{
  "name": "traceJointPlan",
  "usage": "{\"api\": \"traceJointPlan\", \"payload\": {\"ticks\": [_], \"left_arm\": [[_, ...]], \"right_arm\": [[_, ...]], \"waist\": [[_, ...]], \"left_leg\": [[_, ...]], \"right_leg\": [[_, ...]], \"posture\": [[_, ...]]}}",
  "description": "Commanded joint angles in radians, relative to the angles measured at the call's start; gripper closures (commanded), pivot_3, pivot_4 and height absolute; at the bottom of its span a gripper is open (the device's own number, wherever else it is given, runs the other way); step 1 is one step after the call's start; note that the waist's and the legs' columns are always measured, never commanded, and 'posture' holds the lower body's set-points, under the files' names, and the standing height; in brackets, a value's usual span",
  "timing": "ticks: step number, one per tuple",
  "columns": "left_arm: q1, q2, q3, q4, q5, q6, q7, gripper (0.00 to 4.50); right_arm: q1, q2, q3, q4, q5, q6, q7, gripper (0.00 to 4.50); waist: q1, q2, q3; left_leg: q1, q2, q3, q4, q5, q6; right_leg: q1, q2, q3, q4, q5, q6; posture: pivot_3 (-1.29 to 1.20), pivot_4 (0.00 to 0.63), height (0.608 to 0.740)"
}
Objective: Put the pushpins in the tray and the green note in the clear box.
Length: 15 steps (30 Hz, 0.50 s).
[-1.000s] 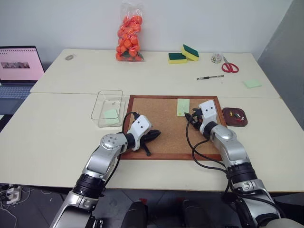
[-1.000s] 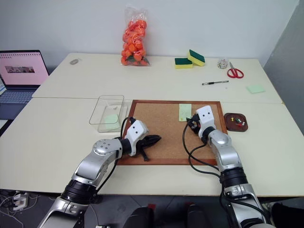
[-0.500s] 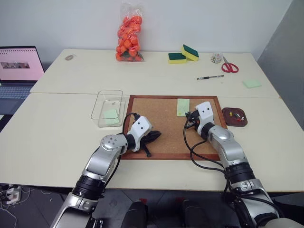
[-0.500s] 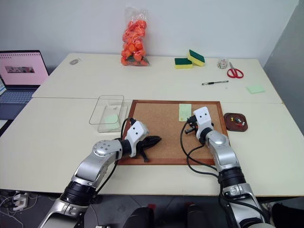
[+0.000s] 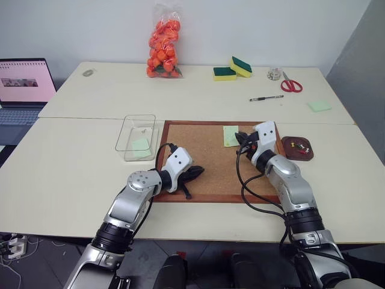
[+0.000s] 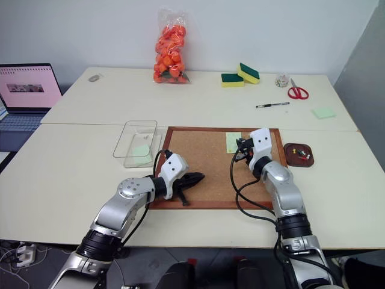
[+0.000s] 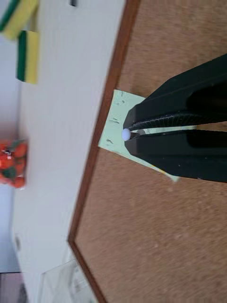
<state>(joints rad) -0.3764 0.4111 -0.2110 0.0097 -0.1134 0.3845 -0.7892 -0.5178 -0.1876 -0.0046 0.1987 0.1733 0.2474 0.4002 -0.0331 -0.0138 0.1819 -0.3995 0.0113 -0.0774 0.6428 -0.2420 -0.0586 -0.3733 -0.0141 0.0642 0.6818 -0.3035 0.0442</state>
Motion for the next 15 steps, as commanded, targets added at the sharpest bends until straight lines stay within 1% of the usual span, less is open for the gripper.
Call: {"api": "traceJointPlan", "payload": {"ticks": [1, 4, 7, 11, 15], "left_arm": [[0.017, 0.002, -0.03, 0.004, 0.006, 0.013, -0.014, 4.5], [0.018, 0.002, -0.03, 0.003, 0.007, 0.013, -0.014, 4.5], [0.021, 0.001, -0.03, 0.0, 0.007, 0.014, -0.012, 4.5], [0.024, -0.002, -0.034, -0.003, 0.009, 0.013, -0.01, 4.5], [0.021, -0.004, -0.034, 0.001, 0.01, 0.01, -0.01, 4.5]], "right_arm": [[0.006, -0.003, -0.02, -0.047, 0.021, -0.029, 0.009, 4.46], [0.016, -0.017, -0.043, -0.092, 0.034, -0.026, 0.005, 4.46], [0.04, -0.057, -0.088, -0.147, 0.046, -0.013, 0.001, 4.46], [0.115, -0.177, -0.12, -0.191, 0.0, -0.013, 0.016, 4.46], [0.149, -0.233, -0.169, -0.175, 0.02, 0.04, 0.007, 4.46]], "waist": [[0.0, 0.0, 0.0], [0.0, 0.0, 0.0], [0.002, 0.0, 0.0], [0.004, 0.0, 0.0], [0.001, 0.0, 0.0]], "left_leg": [[0.0, 0.0, 0.0, 0.0, 0.0, 0.0], [0.0, 0.0, 0.0, 0.0, 0.0, 0.0], [0.0, 0.0, 0.0, 0.0, 0.0, 0.0], [0.0, -0.001, 0.0, 0.0, 0.0, 0.0], [0.0, 0.0, 0.0, 0.0, 0.0, 0.0]], "right_leg": [[0.0, 0.0, 0.0, 0.0, 0.0, 0.0], [0.0, 0.0, 0.0, 0.0, 0.0, 0.0], [0.0, 0.0, 0.0, 0.0, 0.0, 0.0], [0.0, -0.001, 0.0, -0.001, 0.0, 0.0], [0.0, 0.0, 0.0, 0.0, 0.0, 0.0]], "posture": [[0.0, 0.15, 0.74], [0.0, 0.15, 0.74], [0.0, 0.15, 0.74], [0.0, 0.15, 0.74], [0.0, 0.15, 0.74]]}}
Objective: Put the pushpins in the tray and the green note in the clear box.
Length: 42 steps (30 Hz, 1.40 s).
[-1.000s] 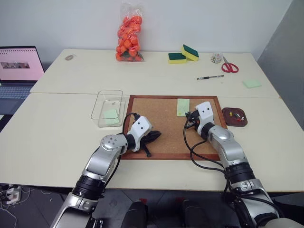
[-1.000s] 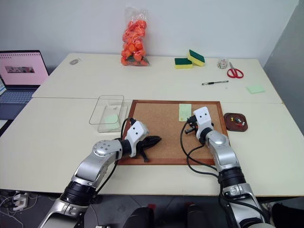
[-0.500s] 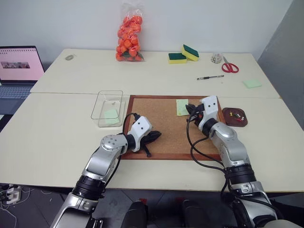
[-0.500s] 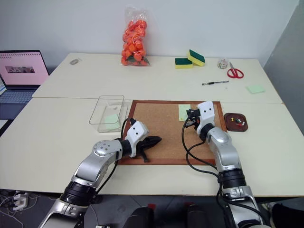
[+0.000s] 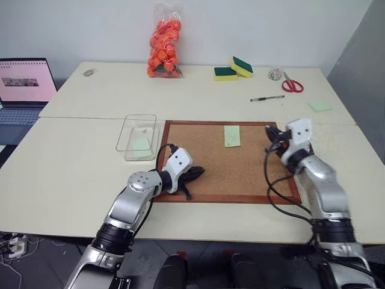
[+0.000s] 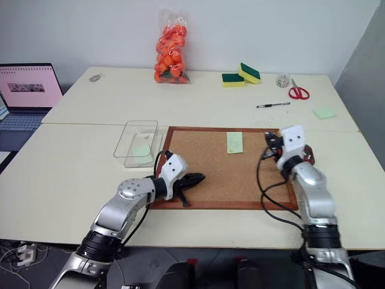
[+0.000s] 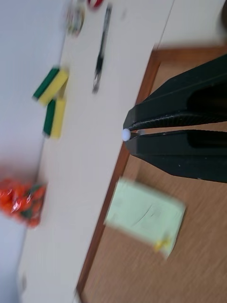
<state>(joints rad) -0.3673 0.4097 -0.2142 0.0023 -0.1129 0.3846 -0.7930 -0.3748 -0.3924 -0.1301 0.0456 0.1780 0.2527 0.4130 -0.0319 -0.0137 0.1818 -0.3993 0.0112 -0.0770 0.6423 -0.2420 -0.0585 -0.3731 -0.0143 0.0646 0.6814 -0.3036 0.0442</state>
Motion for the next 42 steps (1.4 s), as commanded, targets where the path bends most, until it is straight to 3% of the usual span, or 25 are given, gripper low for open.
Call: {"api": "traceJointPlan", "payload": {"ticks": [1, 13, 22, 36, 42], "left_arm": [[0.012, -0.003, -0.031, 0.009, 0.01, 0.01, -0.007, 4.5], [0.008, -0.001, -0.038, 0.013, 0.013, 0.001, -0.013, 4.5], [0.002, -0.002, -0.043, 0.022, 0.015, -0.006, -0.014, 4.5], [0.0, -0.005, -0.046, 0.031, 0.015, -0.013, -0.015, 4.5], [0.003, -0.005, -0.046, 0.031, 0.015, -0.014, -0.014, 4.5]], "right_arm": [[0.006, -0.039, -0.054, -0.009, 0.016, 0.051, -0.011, 4.46], [-0.069, -0.123, -0.076, 0.166, -0.037, 0.111, -0.059, 4.46], [-0.071, -0.128, -0.081, 0.184, -0.019, 0.15, -0.045, 4.46], [-0.067, -0.134, -0.112, 0.138, 0.003, 0.176, -0.052, 1.45], [-0.045, -0.119, -0.115, -0.001, 0.075, 0.216, -0.002, 0.43]], "waist": [[-0.001, 0.0, 0.0], [-0.001, 0.0, 0.0], [-0.001, 0.0, 0.0], [0.0, 0.0, 0.0], [0.0, 0.0, 0.0]], "left_leg": [[0.0, 0.0, 0.0, 0.0, 0.0, 0.0], [0.0, 0.0, 0.001, 0.001, 0.0, 0.0], [0.0, 0.0, 0.001, 0.0, 0.0, 0.0], [0.0, 0.0, 0.001, 0.001, 0.0, 0.0], [0.0, 0.0, 0.001, 0.001, 0.0, 0.0]], "right_leg": [[0.0, 0.0, 0.0, 0.0, 0.0, 0.0], [0.0, 0.0, 0.001, 0.0, 0.0, 0.0], [0.0, 0.0, 0.001, 0.0, 0.0, 0.0], [0.0, 0.0, 0.001, 0.0, 0.0, 0.0], [0.0, 0.0, 0.001, 0.0, 0.0, 0.0]], "posture": [[0.0, 0.15, 0.74], [0.0, 0.15, 0.74], [0.0, 0.15, 0.74], [0.0, 0.15, 0.74], [0.0, 0.15, 0.74]]}}
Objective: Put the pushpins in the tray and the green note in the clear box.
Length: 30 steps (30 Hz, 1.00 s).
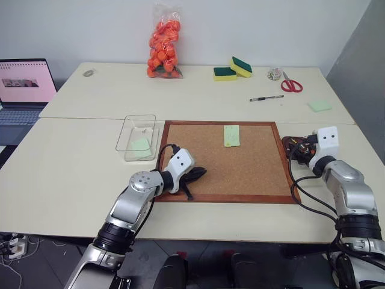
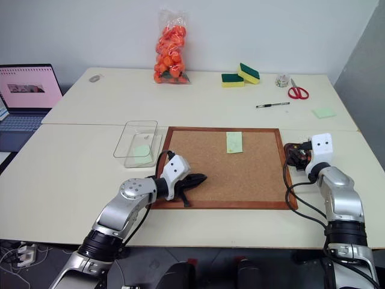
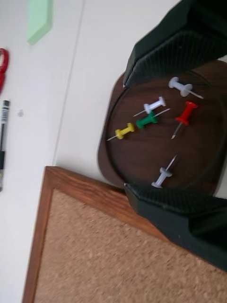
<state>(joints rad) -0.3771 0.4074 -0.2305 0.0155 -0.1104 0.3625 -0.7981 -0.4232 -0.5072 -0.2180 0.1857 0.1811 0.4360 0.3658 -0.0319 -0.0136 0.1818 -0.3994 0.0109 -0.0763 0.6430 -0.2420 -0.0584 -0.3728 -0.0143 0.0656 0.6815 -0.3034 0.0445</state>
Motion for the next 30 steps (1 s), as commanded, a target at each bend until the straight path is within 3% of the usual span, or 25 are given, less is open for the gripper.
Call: {"api": "traceJointPlan", "payload": {"ticks": [1, 6, 13, 27, 30], "left_arm": [[0.013, -0.003, -0.03, 0.018, 0.012, 0.008, -0.008, 4.5], [0.013, -0.006, -0.031, 0.022, 0.012, 0.005, -0.009, 4.5], [0.009, -0.006, -0.032, 0.027, 0.012, 0.006, -0.013, 4.5], [0.011, -0.003, -0.034, 0.019, 0.012, 0.011, -0.02, 4.5], [0.012, -0.003, -0.034, 0.016, 0.011, 0.014, -0.02, 4.5]], "right_arm": [[0.013, 0.002, -0.012, -0.18, 0.093, 0.036, 0.075, 0.43], [0.033, 0.069, 0.095, -0.295, 0.121, 0.033, 0.122, 0.43], [-0.025, 0.182, 0.272, -0.181, 0.01, -0.056, 0.109, 0.43], [-0.176, 0.316, 0.308, 0.092, -0.06, -0.141, 0.065, 0.43], [-0.186, 0.321, 0.307, 0.127, -0.07, -0.152, 0.055, 0.93]], "waist": [[0.0, 0.0, 0.0], [-0.001, 0.0, 0.0], [0.0, 0.0, 0.0], [0.0, 0.0, 0.0], [0.0, 0.0, 0.0]], "left_leg": [[0.0, 0.0, 0.0, 0.0, 0.0, 0.0], [0.0, 0.0, 0.0, 0.0, 0.0, 0.0], [0.0, 0.0, -0.001, 0.0, 0.0, 0.0], [0.0, 0.0, -0.001, 0.0, 0.0, 0.0], [0.0, 0.0, -0.001, 0.0, 0.0, 0.0]], "right_leg": [[0.0, 0.0, 0.0, 0.0, 0.0, 0.0], [0.0, 0.0, 0.0, 0.0, 0.0, 0.0], [0.0, 0.0, -0.001, 0.0, 0.0, 0.0], [0.0, 0.0, -0.002, 0.0, 0.0, 0.0], [0.0, 0.0, -0.002, 0.0, 0.0, 0.0]], "posture": [[0.0, 0.15, 0.74], [0.0, 0.15, 0.74], [0.0, 0.15, 0.74], [0.0, 0.15, 0.74], [0.0, 0.15, 0.74]]}}
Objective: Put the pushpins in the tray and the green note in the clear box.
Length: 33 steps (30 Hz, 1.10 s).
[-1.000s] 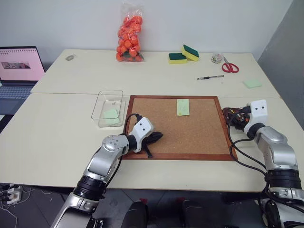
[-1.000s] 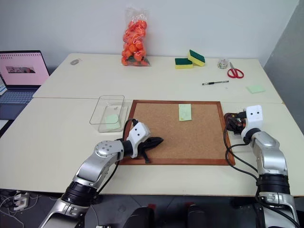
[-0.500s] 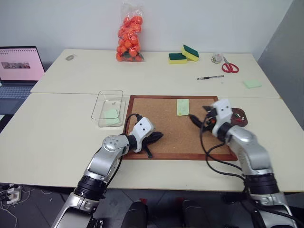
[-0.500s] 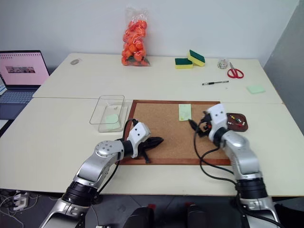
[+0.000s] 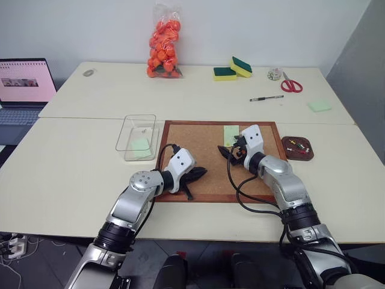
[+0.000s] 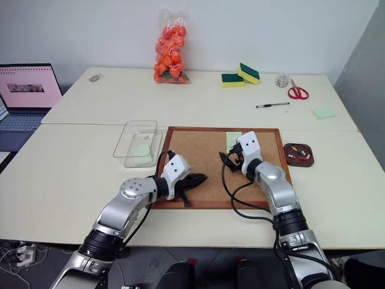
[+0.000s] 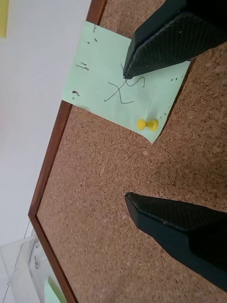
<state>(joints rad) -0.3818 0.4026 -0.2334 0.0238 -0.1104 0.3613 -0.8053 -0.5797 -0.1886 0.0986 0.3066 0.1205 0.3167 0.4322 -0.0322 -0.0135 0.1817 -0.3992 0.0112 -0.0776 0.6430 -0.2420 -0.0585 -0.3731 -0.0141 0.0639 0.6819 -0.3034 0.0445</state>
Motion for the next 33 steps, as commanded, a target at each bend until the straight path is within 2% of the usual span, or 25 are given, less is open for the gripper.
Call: {"api": "traceJointPlan", "payload": {"ticks": [1, 17, 33], "left_arm": [[0.017, 0.002, -0.031, 0.007, 0.011, 0.015, -0.013, 4.5], [0.023, 0.003, -0.031, -0.003, 0.01, 0.023, -0.009, 4.5], [0.026, 0.004, -0.035, -0.004, 0.011, 0.022, -0.011, 4.5]], "right_arm": [[-0.033, 0.005, -0.012, 0.015, -0.012, -0.036, -0.013, 1.05], [-0.055, 0.021, -0.022, 0.059, -0.015, -0.045, -0.022, 4.39], [-0.042, 0.042, -0.061, -0.049, 0.028, -0.054, -0.019, 4.48]], "waist": [[0.0, 0.0, 0.0], [0.0, 0.0, 0.0], [-0.001, 0.0, 0.0]], "left_leg": [[0.0, 0.0, 0.0, 0.0, 0.0, 0.0], [0.0, 0.0, 0.0, 0.0, 0.0, 0.0], [0.0, 0.0, 0.0, 0.0, 0.0, 0.0]], "right_leg": [[0.0, 0.0, 0.0, 0.0, 0.0, 0.0], [0.0, 0.0, 0.0, 0.0, 0.0, 0.0], [-0.001, 0.0, 0.0, 0.0, 0.0, 0.0]], "posture": [[0.0, 0.15, 0.74], [0.0, 0.15, 0.74], [0.0, 0.15, 0.74]]}}
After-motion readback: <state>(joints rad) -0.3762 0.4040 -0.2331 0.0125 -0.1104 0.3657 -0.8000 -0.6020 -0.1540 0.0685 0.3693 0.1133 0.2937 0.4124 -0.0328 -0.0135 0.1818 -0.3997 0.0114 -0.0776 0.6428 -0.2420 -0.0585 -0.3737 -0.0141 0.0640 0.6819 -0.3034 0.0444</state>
